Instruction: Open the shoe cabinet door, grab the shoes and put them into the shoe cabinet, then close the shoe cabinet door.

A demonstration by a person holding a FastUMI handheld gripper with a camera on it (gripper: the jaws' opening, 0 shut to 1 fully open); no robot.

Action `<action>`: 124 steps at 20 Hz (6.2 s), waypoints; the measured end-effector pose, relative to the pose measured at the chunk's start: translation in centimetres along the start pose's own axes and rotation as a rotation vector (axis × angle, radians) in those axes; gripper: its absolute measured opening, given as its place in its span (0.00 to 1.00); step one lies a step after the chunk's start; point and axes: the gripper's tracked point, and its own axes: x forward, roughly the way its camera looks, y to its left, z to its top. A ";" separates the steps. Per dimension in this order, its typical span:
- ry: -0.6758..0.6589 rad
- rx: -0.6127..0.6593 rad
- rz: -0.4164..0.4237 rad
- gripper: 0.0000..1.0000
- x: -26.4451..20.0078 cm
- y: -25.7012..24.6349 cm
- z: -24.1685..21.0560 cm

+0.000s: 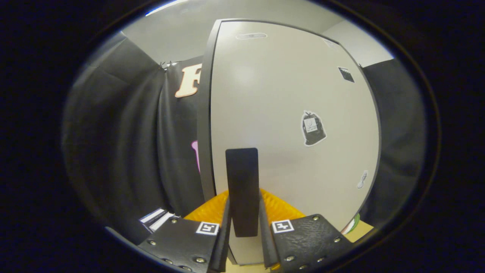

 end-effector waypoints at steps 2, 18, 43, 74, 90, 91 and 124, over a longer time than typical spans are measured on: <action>0.038 -0.038 0.000 0.36 -0.3 -0.1 -1.1; 0.046 -0.015 -0.020 0.20 -4.6 -1.3 -1.1; 0.027 -0.003 0.033 0.19 -20.4 -15.3 -0.4; 0.034 0.043 -0.195 0.21 -29.3 -30.1 -2.3; 0.103 0.061 0.144 0.98 -24.4 -11.0 -13.3; 0.123 0.056 0.150 0.98 -23.8 -10.4 -15.0; 0.794 -0.141 0.051 0.97 -14.2 -4.2 -50.4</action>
